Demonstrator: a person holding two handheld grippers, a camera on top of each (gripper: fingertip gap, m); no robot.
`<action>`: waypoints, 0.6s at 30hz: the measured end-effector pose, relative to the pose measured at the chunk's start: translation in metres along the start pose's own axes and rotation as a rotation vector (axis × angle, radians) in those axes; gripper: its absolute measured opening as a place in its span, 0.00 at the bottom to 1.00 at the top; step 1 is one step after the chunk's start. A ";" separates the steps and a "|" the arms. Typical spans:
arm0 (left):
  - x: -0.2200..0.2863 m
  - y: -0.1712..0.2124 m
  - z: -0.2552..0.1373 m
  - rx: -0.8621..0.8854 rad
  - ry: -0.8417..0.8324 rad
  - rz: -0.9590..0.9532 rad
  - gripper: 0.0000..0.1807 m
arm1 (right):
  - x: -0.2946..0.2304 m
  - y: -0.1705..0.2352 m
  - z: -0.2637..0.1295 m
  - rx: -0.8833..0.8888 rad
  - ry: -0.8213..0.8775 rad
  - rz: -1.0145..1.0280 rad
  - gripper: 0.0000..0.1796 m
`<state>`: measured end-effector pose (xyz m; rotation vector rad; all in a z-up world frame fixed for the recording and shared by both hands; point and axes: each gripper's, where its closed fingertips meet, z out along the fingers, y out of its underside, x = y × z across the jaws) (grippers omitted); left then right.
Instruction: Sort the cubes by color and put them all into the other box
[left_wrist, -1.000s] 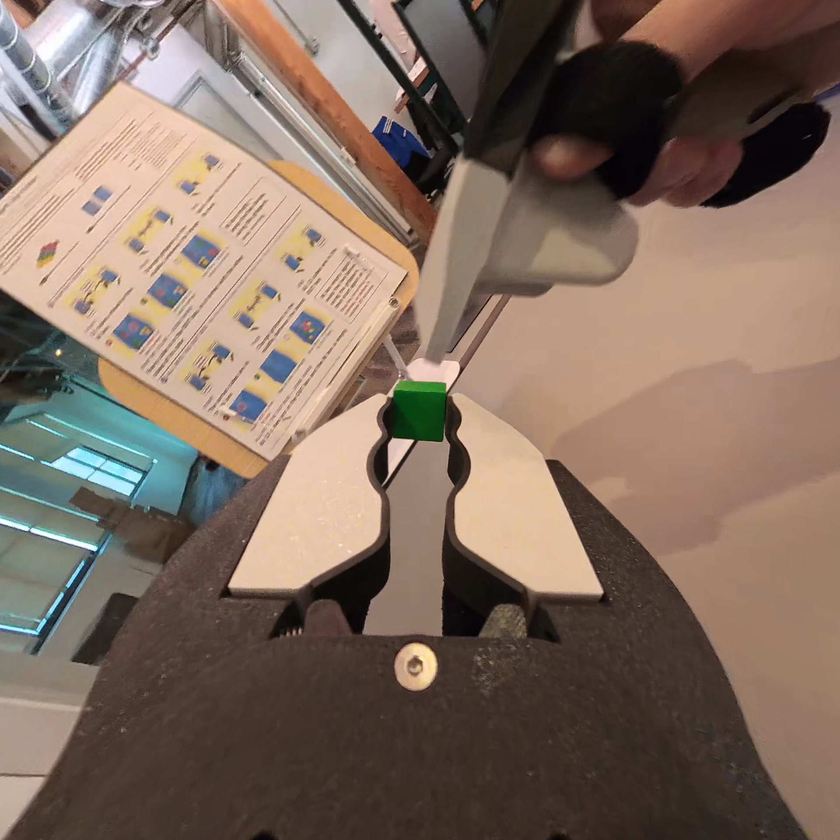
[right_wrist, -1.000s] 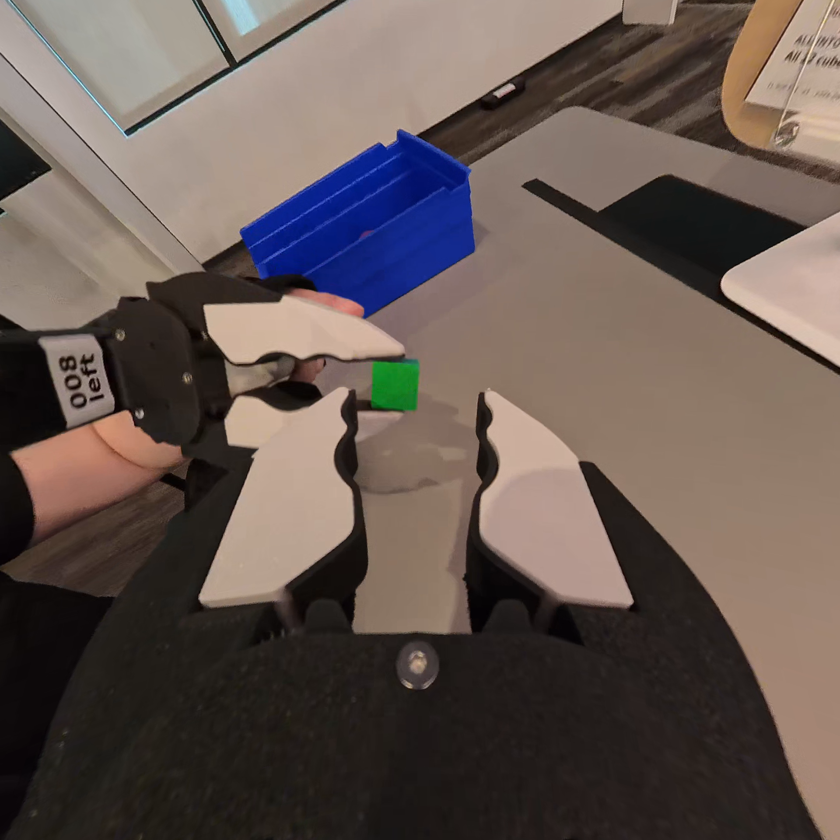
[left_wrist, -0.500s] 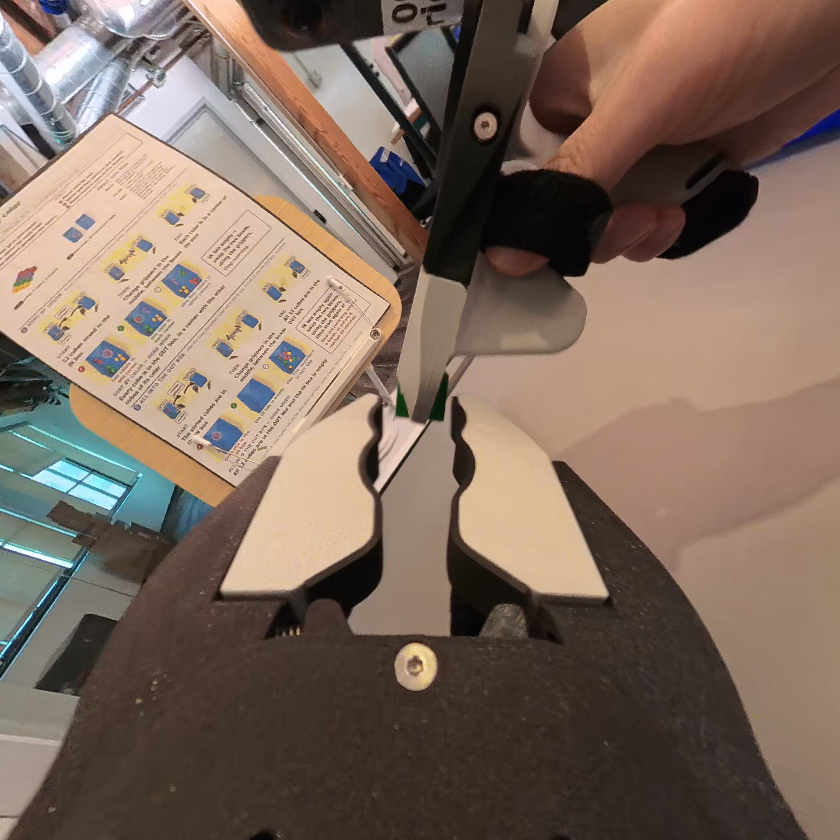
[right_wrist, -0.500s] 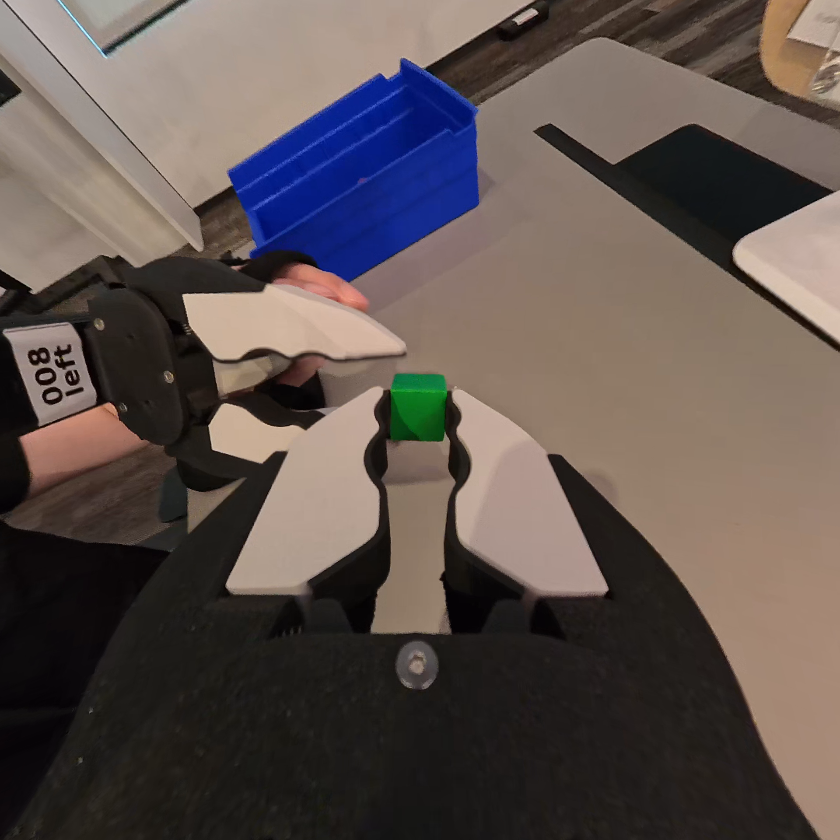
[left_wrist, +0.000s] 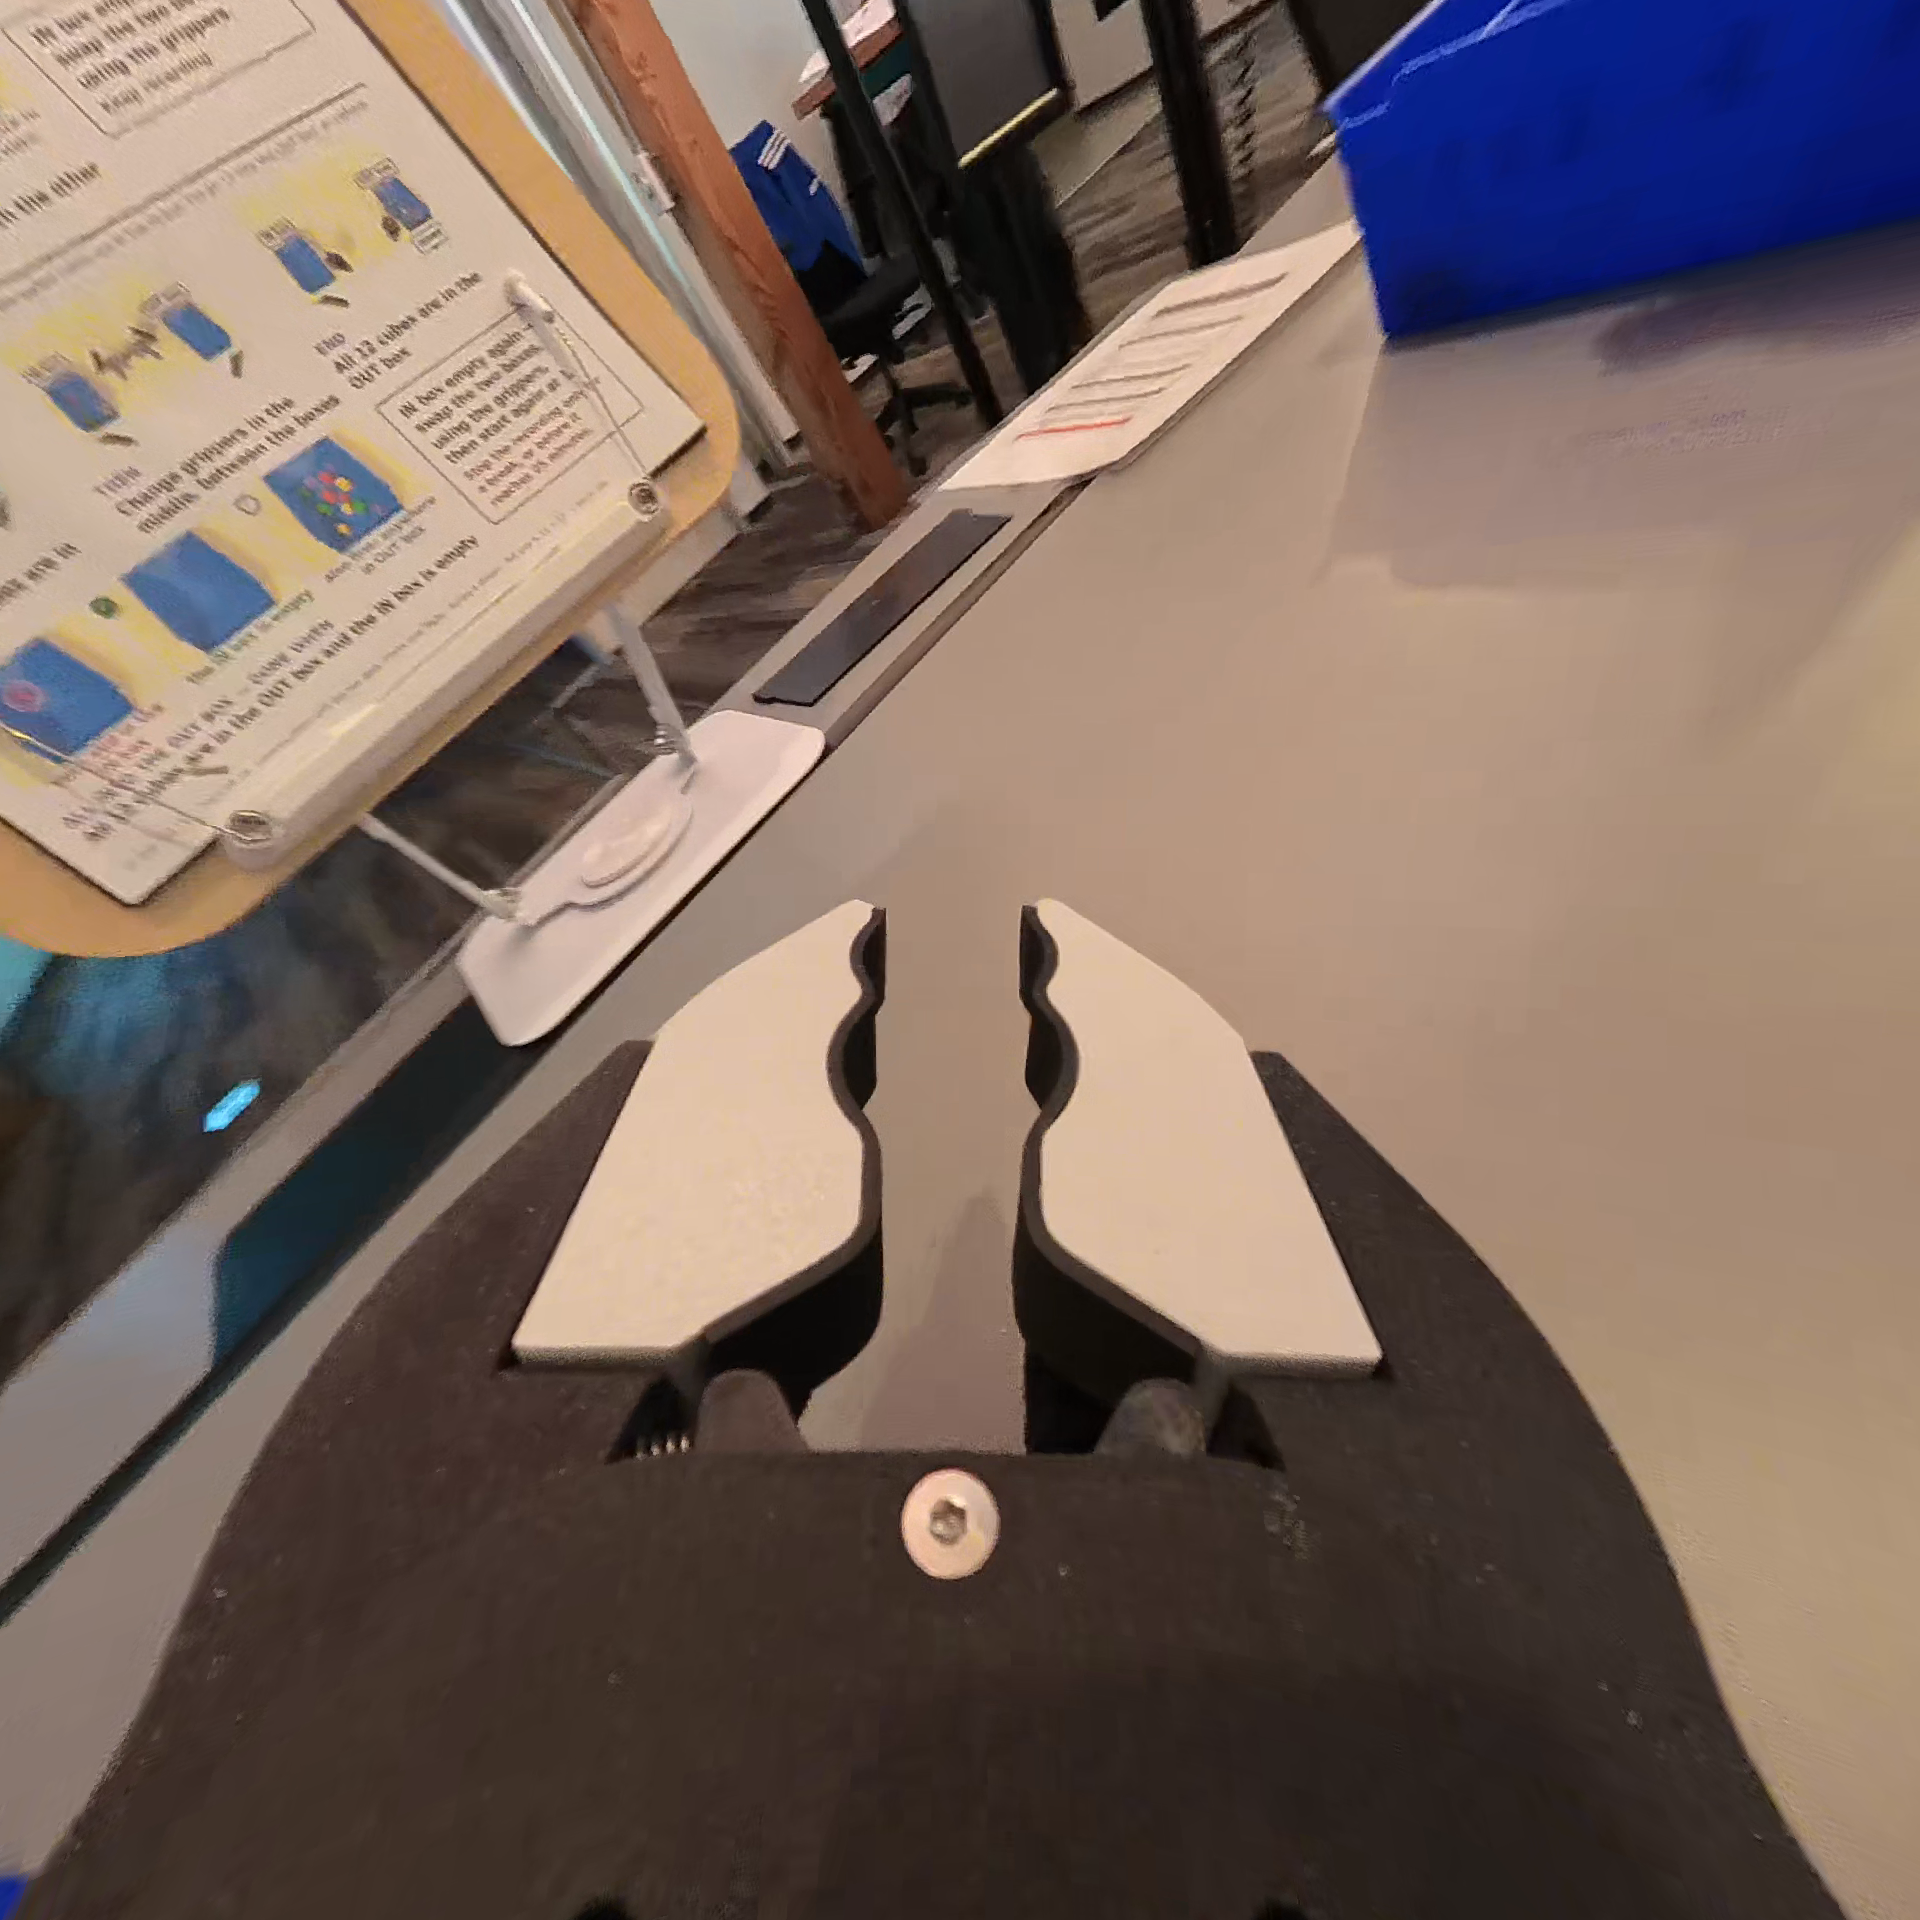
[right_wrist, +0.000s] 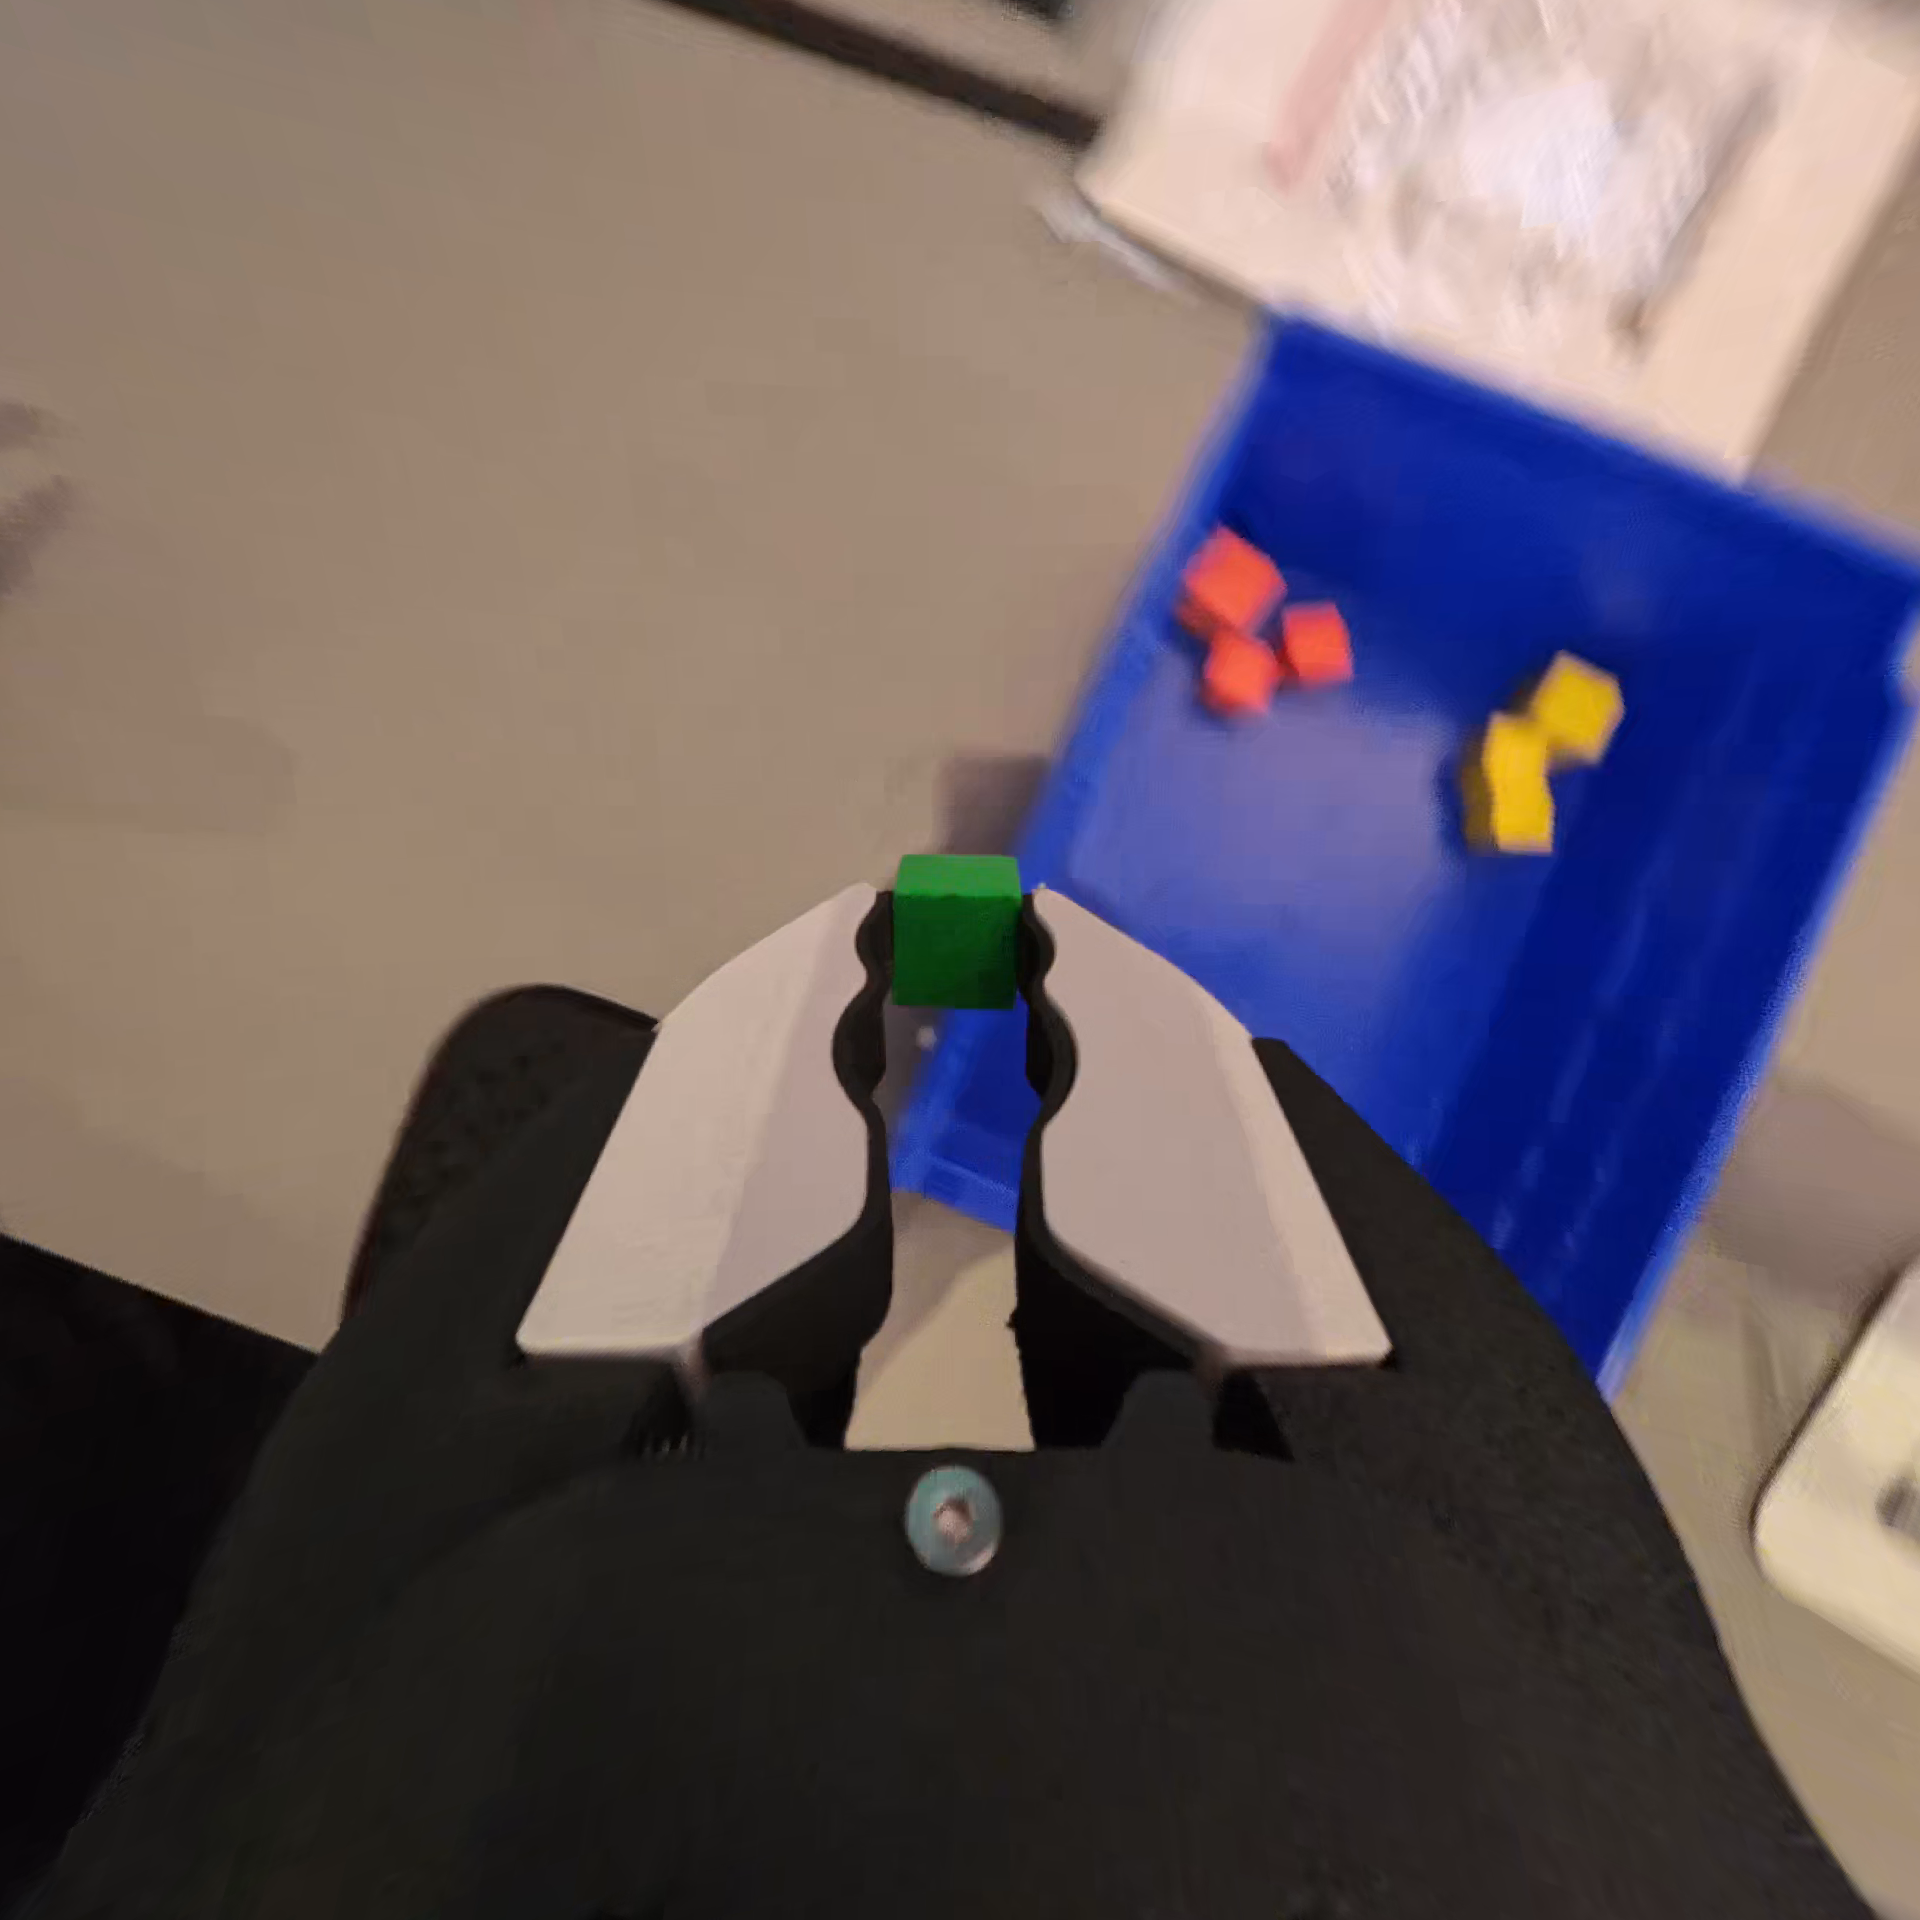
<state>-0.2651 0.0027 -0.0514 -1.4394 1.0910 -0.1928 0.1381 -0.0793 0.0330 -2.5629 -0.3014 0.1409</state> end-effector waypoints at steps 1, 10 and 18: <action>0.003 0.000 0.001 -0.009 -0.009 0.030 0.13 | 0.031 0.019 0.007 -0.044 0.016 0.085 0.12; 0.025 -0.006 -0.002 0.004 0.044 0.086 0.12 | 0.132 0.143 0.070 -0.407 0.189 0.282 0.12; 0.012 0.001 -0.002 -0.026 -0.026 0.111 0.10 | 0.149 0.158 0.089 -0.479 0.215 0.302 0.12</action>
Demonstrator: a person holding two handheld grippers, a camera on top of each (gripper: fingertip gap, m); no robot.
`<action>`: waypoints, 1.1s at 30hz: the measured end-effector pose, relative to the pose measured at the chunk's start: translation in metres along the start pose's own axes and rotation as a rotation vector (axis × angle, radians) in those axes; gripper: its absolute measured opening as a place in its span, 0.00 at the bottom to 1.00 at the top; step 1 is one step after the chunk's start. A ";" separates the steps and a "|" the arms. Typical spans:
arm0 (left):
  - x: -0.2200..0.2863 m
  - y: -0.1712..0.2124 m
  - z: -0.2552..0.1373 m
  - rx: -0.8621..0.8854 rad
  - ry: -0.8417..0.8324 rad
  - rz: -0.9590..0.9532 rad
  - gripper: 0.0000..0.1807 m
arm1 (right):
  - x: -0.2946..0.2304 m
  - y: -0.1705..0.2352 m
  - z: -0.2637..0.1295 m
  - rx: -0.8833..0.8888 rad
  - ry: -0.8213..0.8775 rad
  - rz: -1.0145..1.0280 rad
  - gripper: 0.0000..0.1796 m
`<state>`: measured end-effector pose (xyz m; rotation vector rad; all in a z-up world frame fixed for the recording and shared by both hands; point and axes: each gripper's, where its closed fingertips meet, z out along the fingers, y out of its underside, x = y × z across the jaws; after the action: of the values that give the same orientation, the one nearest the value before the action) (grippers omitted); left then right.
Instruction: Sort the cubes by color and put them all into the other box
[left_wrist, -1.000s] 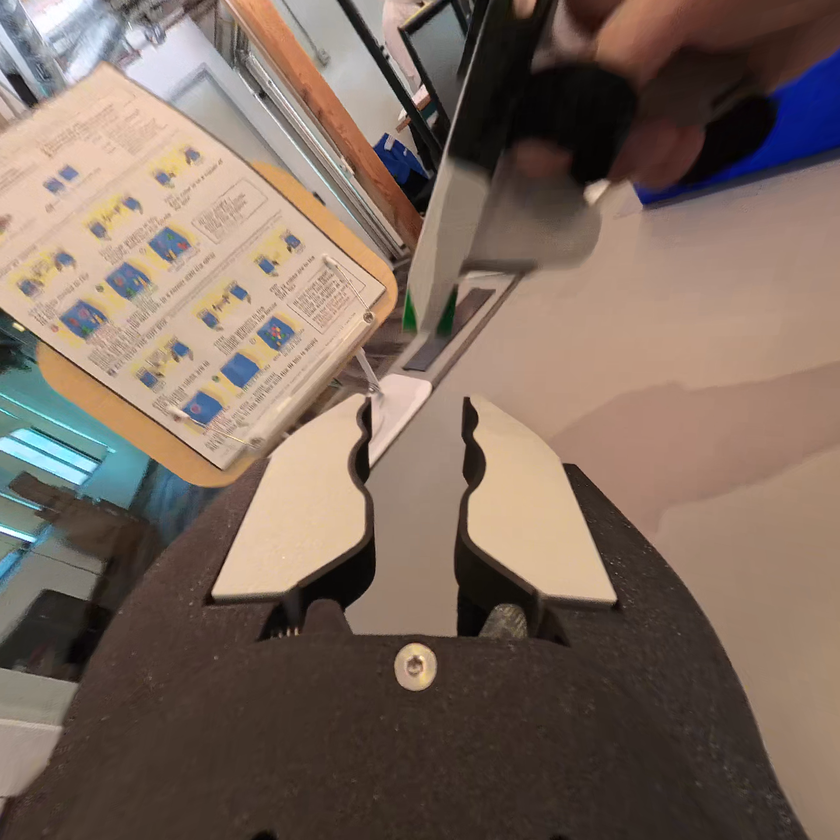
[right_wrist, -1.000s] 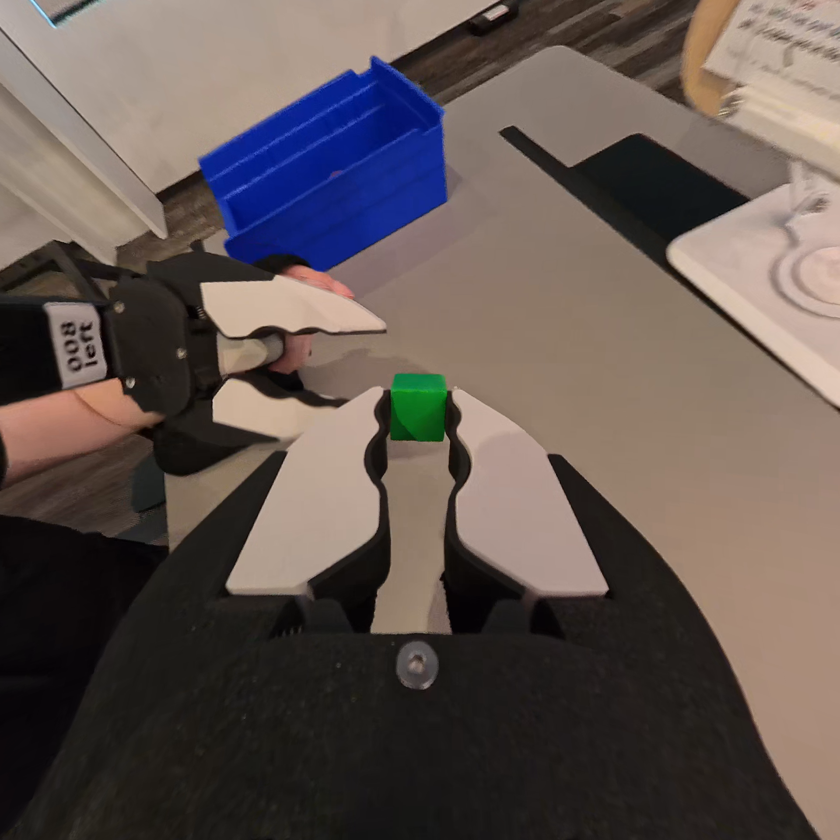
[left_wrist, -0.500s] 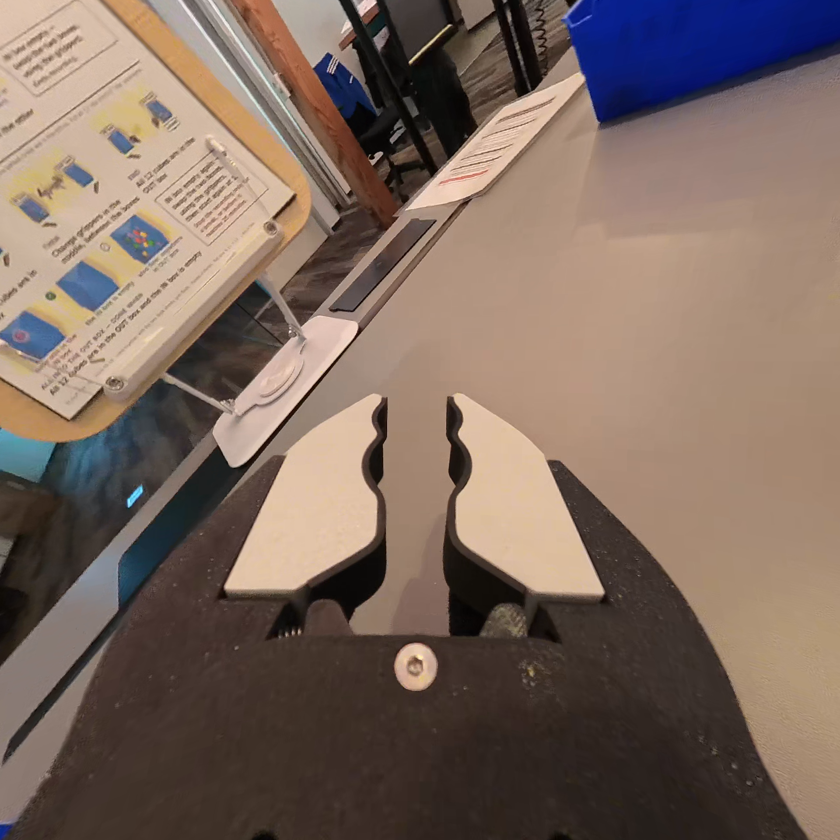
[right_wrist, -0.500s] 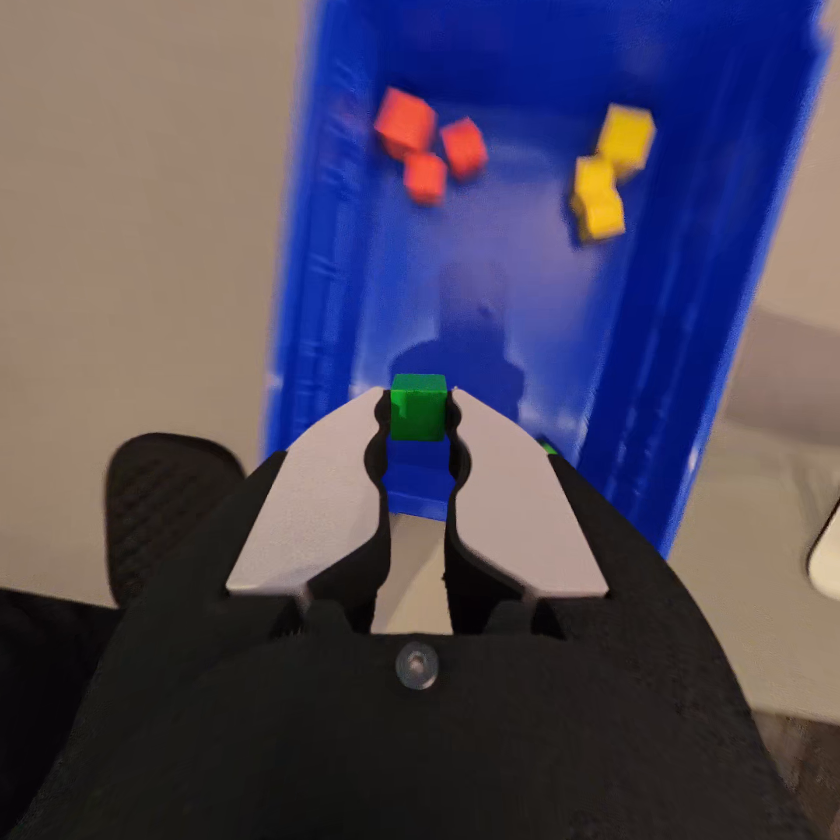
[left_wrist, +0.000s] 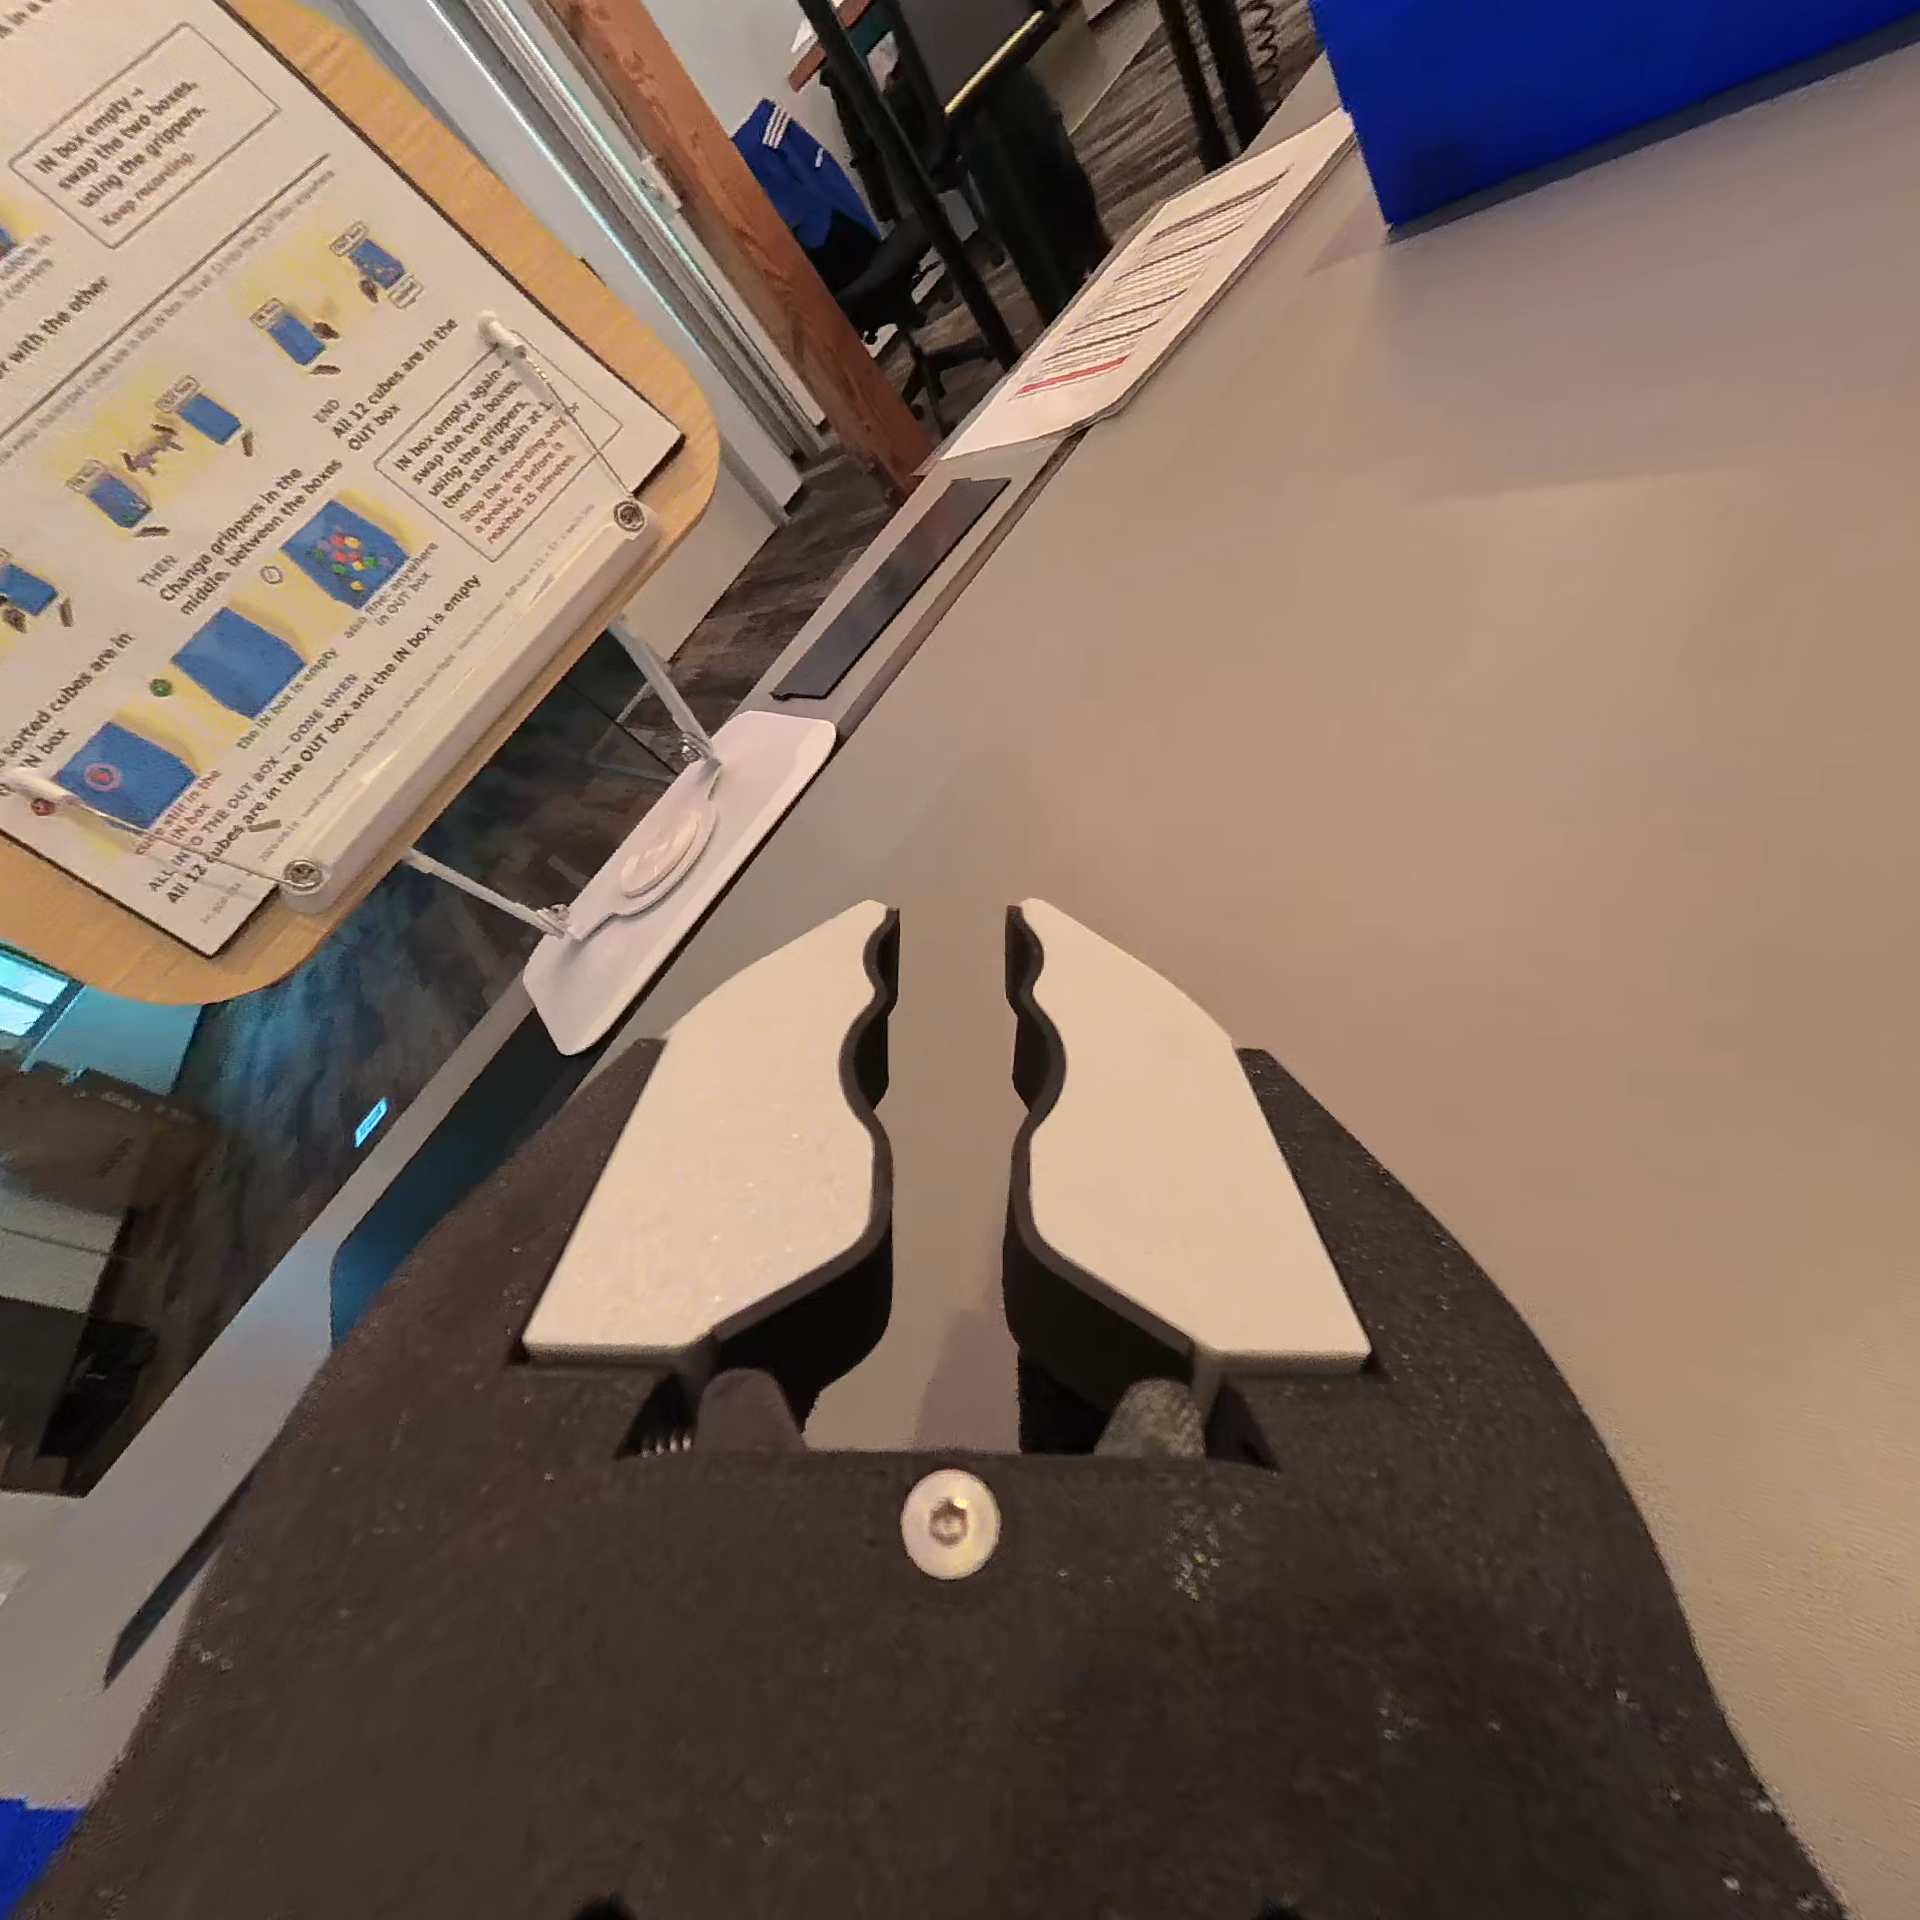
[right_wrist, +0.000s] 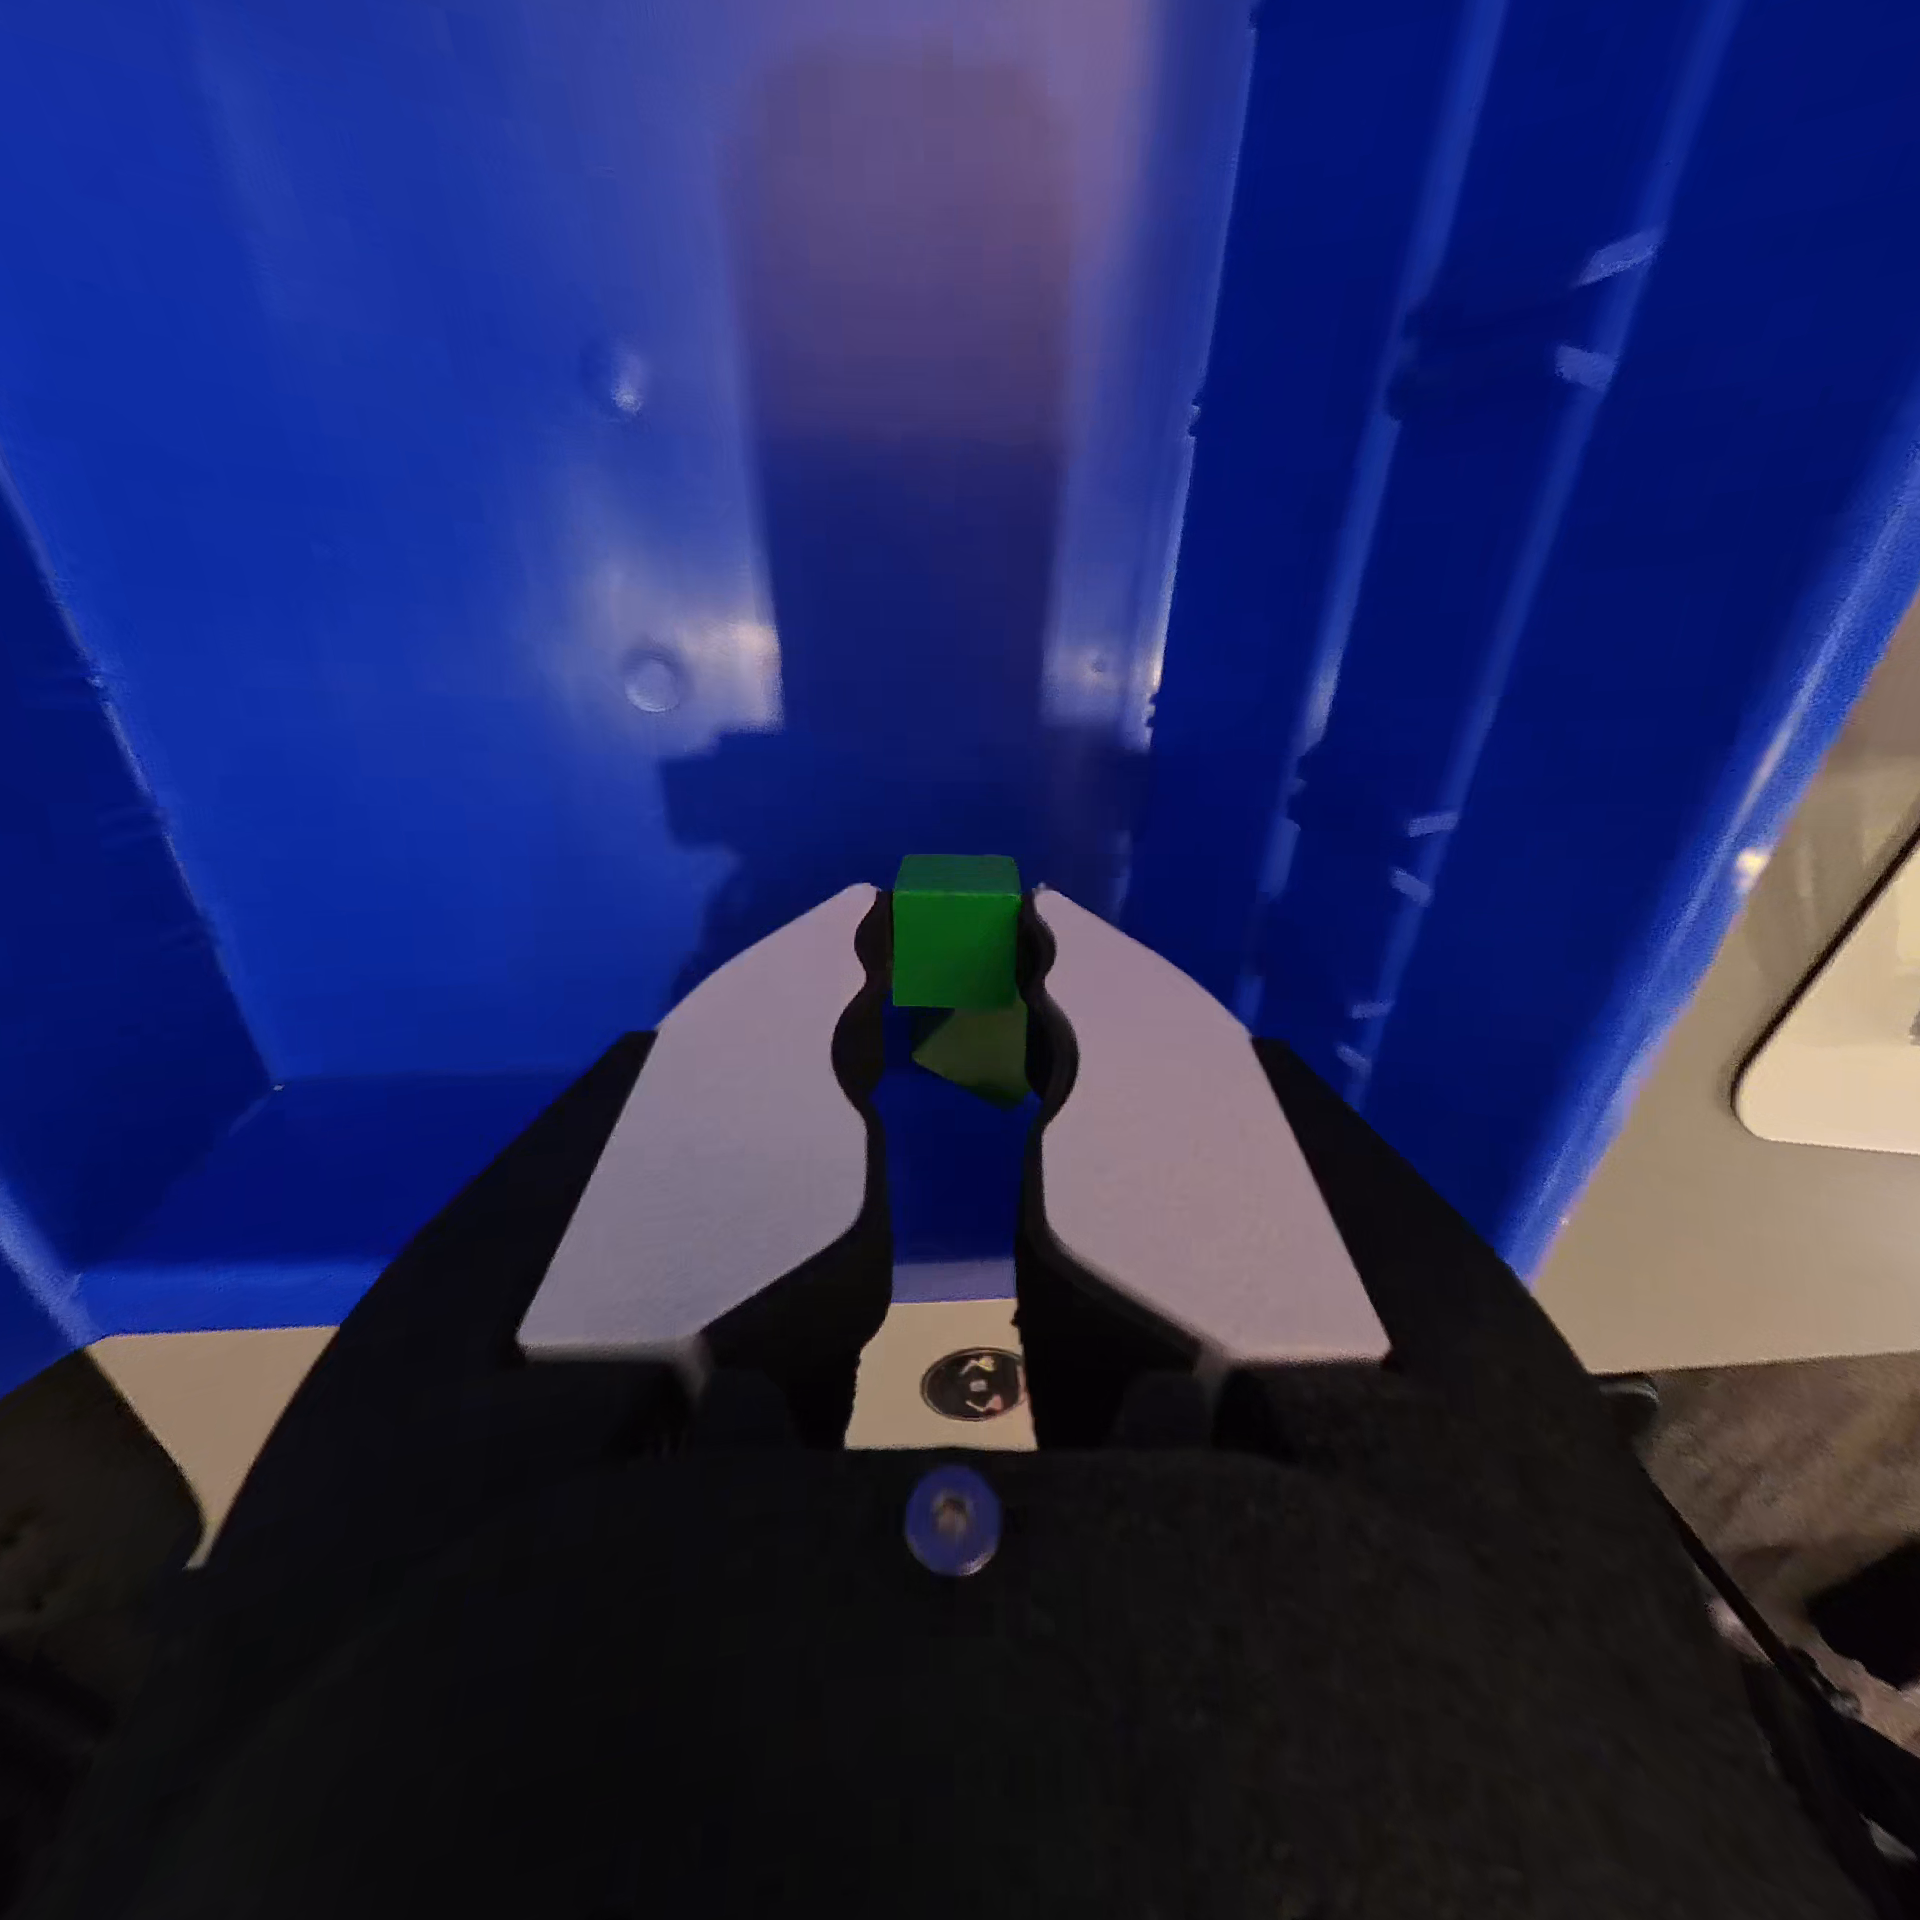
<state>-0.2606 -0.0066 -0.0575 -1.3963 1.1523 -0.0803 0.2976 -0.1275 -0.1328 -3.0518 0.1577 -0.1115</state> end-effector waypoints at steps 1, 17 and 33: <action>0.000 -0.001 0.000 0.004 0.003 -0.002 0.10 | 0.002 0.000 0.001 -0.008 0.009 0.000 0.12; -0.007 0.004 0.004 -0.001 -0.012 -0.016 0.09 | -0.029 -0.033 -0.088 0.248 0.072 -0.030 0.16; -0.022 0.031 0.013 -0.067 -0.053 -0.057 0.10 | -0.296 -0.091 -0.291 1.105 -0.362 -0.437 0.14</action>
<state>-0.2805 0.0246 -0.0719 -1.4825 1.0801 -0.0452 -0.0098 -0.0295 0.1441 -1.9067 -0.4448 0.2464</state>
